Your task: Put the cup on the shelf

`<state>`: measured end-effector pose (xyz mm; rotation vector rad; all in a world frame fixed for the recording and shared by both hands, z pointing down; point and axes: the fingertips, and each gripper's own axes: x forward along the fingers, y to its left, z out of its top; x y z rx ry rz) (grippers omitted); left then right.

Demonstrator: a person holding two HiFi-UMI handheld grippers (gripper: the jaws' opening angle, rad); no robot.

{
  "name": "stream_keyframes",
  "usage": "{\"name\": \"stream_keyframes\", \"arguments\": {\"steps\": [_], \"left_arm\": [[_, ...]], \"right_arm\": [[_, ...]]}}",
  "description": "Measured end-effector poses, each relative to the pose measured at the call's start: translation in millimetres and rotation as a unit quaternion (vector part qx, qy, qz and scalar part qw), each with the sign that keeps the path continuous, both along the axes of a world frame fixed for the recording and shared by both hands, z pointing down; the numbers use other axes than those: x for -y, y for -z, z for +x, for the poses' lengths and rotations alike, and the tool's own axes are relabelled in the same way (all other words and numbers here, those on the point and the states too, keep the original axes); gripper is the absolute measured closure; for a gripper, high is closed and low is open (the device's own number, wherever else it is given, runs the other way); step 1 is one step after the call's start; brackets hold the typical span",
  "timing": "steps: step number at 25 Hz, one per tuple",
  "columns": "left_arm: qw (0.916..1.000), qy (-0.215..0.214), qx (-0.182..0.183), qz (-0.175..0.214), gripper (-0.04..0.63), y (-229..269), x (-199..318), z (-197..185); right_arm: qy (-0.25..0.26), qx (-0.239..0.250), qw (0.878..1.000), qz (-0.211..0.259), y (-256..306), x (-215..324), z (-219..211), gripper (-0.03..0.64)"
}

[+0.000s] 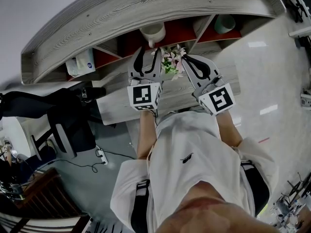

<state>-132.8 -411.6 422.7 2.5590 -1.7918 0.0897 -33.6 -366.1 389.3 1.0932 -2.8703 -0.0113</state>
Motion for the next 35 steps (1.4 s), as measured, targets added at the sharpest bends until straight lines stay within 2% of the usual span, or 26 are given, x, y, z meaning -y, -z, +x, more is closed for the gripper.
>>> {"name": "stream_keyframes", "arguments": {"steps": [7, 12, 14, 25, 35], "left_arm": [[0.9998, -0.006, 0.0, 0.018, 0.408, 10.4, -24.6, -5.6], [0.9992, -0.017, -0.001, 0.037, 0.515, 22.5, -47.2, -6.9], [0.999, -0.022, 0.0, 0.04, 0.531, 26.9, -56.5, -6.7], [0.998, -0.052, -0.004, 0.037, 0.548, 38.9, -101.1, -0.6], [0.9974, -0.064, -0.01, 0.033, 0.548, 37.2, -106.3, 4.2]], "right_arm": [[0.002, 0.002, 1.0, 0.002, 1.4, -13.2, -5.3, 0.58], [-0.002, 0.004, 1.0, 0.007, 4.9, -23.4, -7.1, 0.58], [-0.004, 0.004, 1.0, 0.01, 7.5, -27.6, -6.4, 0.58], [-0.009, 0.0, 1.0, 0.023, 12.7, -51.8, -9.4, 0.583], [-0.018, -0.001, 1.0, 0.021, 9.0, -58.6, -7.9, 0.583]]}}
